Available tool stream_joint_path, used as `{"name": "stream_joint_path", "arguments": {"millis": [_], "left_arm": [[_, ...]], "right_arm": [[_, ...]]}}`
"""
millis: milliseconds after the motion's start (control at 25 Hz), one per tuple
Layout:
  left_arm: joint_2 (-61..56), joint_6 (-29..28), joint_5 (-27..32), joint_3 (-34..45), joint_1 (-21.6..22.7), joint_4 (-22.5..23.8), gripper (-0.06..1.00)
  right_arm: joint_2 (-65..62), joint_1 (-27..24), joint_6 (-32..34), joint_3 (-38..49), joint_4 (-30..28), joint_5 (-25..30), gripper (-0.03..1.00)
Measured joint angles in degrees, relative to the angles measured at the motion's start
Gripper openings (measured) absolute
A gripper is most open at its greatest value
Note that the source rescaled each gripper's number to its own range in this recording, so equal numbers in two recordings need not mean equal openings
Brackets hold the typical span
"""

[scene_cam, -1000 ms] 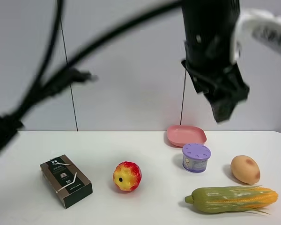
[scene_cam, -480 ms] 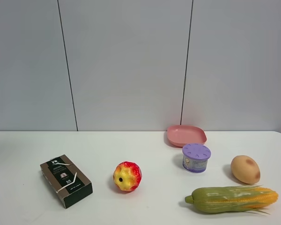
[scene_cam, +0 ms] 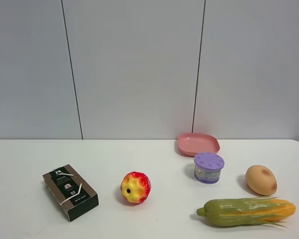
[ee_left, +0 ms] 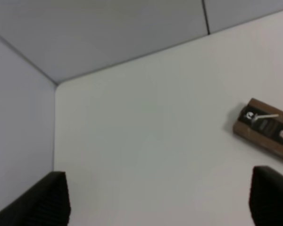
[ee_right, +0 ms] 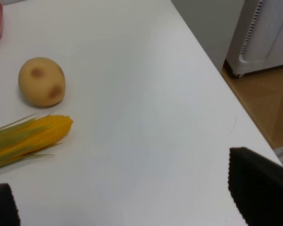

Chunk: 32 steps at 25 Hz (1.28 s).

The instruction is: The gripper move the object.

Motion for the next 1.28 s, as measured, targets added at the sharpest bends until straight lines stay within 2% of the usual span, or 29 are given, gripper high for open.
{"name": "stream_joint_path", "arguments": {"millis": [240, 480, 520, 640, 880, 1120, 1280], "left_arm": [[-17.7, -4.9, 0.1, 16.3, 4.1, -6.5, 0.87], [-33.2, -6.1, 0.2, 30.3, 7.9, -8.4, 0.87], [-33.2, -6.1, 0.2, 30.3, 7.9, -8.4, 0.87], [-41.6, -6.1, 0.2, 37.3, 8.7, -11.0, 0.87], [-44.7, -6.2, -1.5, 39.1, 8.7, -12.1, 0.87], [-44.8, -5.5, -8.1, 41.6, 8.7, -12.5, 0.87], [-44.8, -5.5, -9.0, 41.8, 8.7, -12.5, 0.79]], "right_arm": [[0.0, 0.0, 0.0, 0.0, 0.0, 0.0, 1.00], [0.0, 0.0, 0.0, 0.0, 0.0, 0.0, 1.00], [0.0, 0.0, 0.0, 0.0, 0.0, 0.0, 1.00], [0.0, 0.0, 0.0, 0.0, 0.0, 0.0, 1.00], [0.0, 0.0, 0.0, 0.0, 0.0, 0.0, 1.00], [0.0, 0.0, 0.0, 0.0, 0.0, 0.0, 1.00], [0.0, 0.0, 0.0, 0.0, 0.0, 0.0, 1.00]]}}
